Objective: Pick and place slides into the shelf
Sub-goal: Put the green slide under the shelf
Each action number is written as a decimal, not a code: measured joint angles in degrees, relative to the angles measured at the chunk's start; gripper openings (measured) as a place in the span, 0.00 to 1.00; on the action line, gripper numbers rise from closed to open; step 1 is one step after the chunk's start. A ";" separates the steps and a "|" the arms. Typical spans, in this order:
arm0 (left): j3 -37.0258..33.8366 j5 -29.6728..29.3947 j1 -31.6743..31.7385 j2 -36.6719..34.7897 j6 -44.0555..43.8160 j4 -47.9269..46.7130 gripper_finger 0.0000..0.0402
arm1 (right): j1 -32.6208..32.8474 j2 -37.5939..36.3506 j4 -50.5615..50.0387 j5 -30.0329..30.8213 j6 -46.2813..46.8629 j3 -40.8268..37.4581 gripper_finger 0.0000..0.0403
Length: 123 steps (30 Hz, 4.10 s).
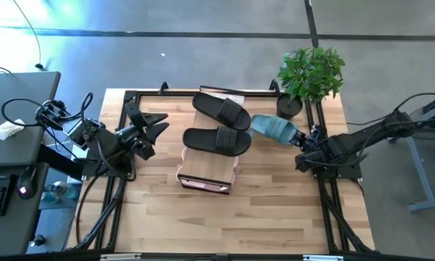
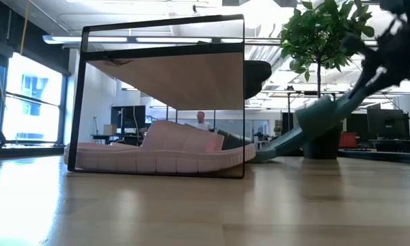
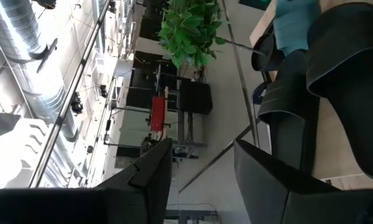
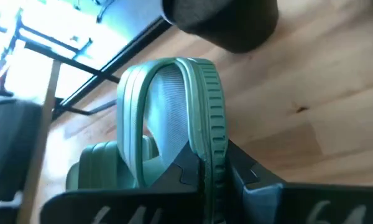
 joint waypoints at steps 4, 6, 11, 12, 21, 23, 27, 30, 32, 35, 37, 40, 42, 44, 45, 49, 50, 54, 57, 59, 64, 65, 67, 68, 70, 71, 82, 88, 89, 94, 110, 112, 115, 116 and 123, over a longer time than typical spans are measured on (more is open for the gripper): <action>0.00 0.00 -0.01 0.00 -1.44 -0.23 0.38 | -2.81 -0.57 10.10 1.38 0.09 -6.58 0.01; 0.00 -0.03 -0.01 0.00 -2.44 -1.22 0.38 | -4.65 -0.50 12.51 0.93 0.01 -8.93 0.01; 0.00 -2.92 0.01 0.00 -13.44 -8.05 0.38 | -9.11 -0.81 14.40 -4.96 -4.82 -11.35 0.01; 0.00 -3.30 0.01 0.00 -18.39 -10.88 0.38 | -9.95 -0.85 14.46 -6.47 -6.54 -11.39 0.01; -2.55 -1.53 0.02 0.11 -53.94 -36.58 0.31 | -17.43 -2.21 19.02 -18.57 -20.09 -11.39 0.01; -4.12 -0.36 0.51 0.04 -57.60 -38.12 0.29 | -18.91 -2.44 19.45 -18.66 -20.62 -11.39 0.01; -7.68 4.95 2.45 0.07 -60.87 -38.30 0.25 | -22.71 -2.55 20.26 -18.25 -20.85 -11.39 0.01; -11.09 7.26 4.60 0.07 -63.74 -37.42 0.22 | -26.44 -2.51 22.84 -21.56 -25.16 -12.29 0.01; -13.49 8.79 6.05 0.09 -65.43 -36.71 0.20 | -28.48 -2.51 27.78 -23.76 -28.31 -14.18 0.01; -17.38 10.40 8.47 0.07 -67.14 -35.74 0.17 | -29.78 -2.44 36.58 -23.09 -31.09 -17.01 0.01; -19.80 10.57 10.78 0.08 -67.47 -34.09 0.15 | -30.78 -2.42 38.95 -22.83 -32.84 -18.06 0.01; -22.69 11.17 15.17 0.07 -68.23 -32.53 0.12 | -32.58 -2.14 38.73 -25.22 -36.25 -18.12 0.01; -24.27 11.65 18.59 0.07 -68.82 -30.35 0.09 | -34.16 -2.07 38.81 -26.96 -38.77 -18.12 0.01; -26.00 11.92 21.58 0.07 -67.61 -27.45 0.07 | -35.75 -2.07 39.81 -27.65 -40.77 -18.12 0.01; -26.89 12.31 23.00 0.07 -66.62 -25.76 0.05 | -36.46 -2.06 40.58 -27.82 -41.89 -18.12 0.01; -29.96 13.45 28.36 0.07 -65.74 -19.65 0.01 | -39.22 -1.21 45.41 -28.49 -46.05 -18.08 0.01; -30.47 13.89 29.42 0.07 -65.72 -18.51 0.01 | -39.85 -0.74 46.48 -28.78 -46.78 -18.08 0.01; -31.01 15.67 32.47 0.07 -62.85 -15.84 0.03 | -41.88 2.07 48.88 -30.69 -48.59 -18.08 0.01; -31.01 16.08 34.11 0.07 -59.88 -13.95 0.03 | -42.66 4.19 49.65 -31.50 -49.18 -18.08 0.01; -31.01 16.10 35.89 0.12 -59.37 -13.57 0.01 | -42.64 4.84 50.30 -31.45 -49.94 -18.08 0.01; -31.01 18.65 42.07 1.60 -58.26 -9.71 0.01 | -42.64 4.99 53.67 -32.11 -53.84 -17.99 0.01; -31.01 20.38 43.43 1.96 -57.38 -8.24 0.01 | -42.67 5.00 53.86 -32.02 -54.00 -17.99 0.01; -31.01 24.94 46.00 2.60 -54.99 -5.01 0.01 | -42.68 4.99 54.88 -31.57 -54.26 -18.01 0.01; -31.01 27.13 47.21 2.90 -53.82 -3.23 0.01 | -42.68 4.99 55.41 -31.37 -54.28 -18.01 0.01; -31.01 30.17 49.39 3.59 -52.41 0.15 0.01 | -42.67 5.01 55.69 -31.36 -54.69 -18.01 0.01; -31.01 31.21 50.49 3.94 -52.21 1.34 0.01 | -42.67 5.01 55.96 -31.39 -55.13 -18.01 0.01; -30.95 55.76 59.60 7.26 -32.59 9.99 0.01 | -43.22 5.01 51.56 -32.45 -58.17 -12.77 0.01; -30.91 70.40 66.84 8.74 -24.58 15.42 0.01 | -47.29 6.80 41.60 -36.02 -61.62 -6.92 0.01; -30.84 72.85 67.67 9.17 -23.90 16.22 0.01 | -48.08 7.43 41.43 -36.86 -62.25 -6.30 0.01; -30.79 76.48 69.39 11.37 -22.83 16.10 0.01 | -51.39 13.80 41.42 -41.29 -65.12 -2.21 0.01; -30.77 76.42 65.03 12.78 -25.49 19.73 0.00 | -56.73 36.17 40.97 -49.07 -74.95 12.41 0.01; -30.77 76.46 65.10 12.87 -26.40 19.64 0.00 | -56.81 38.57 40.63 -49.02 -75.54 14.04 0.01; -30.77 76.05 65.10 12.85 -26.84 19.80 0.00 | -56.76 42.16 40.94 -49.29 -77.24 16.96 0.01; -30.77 76.06 65.10 12.85 -26.85 19.86 0.00 | -56.76 43.29 41.35 -50.68 -77.38 17.83 0.01; -30.77 76.05 65.10 12.85 -27.65 19.90 0.00 | -56.37 49.08 40.37 -53.53 -77.96 23.74 0.01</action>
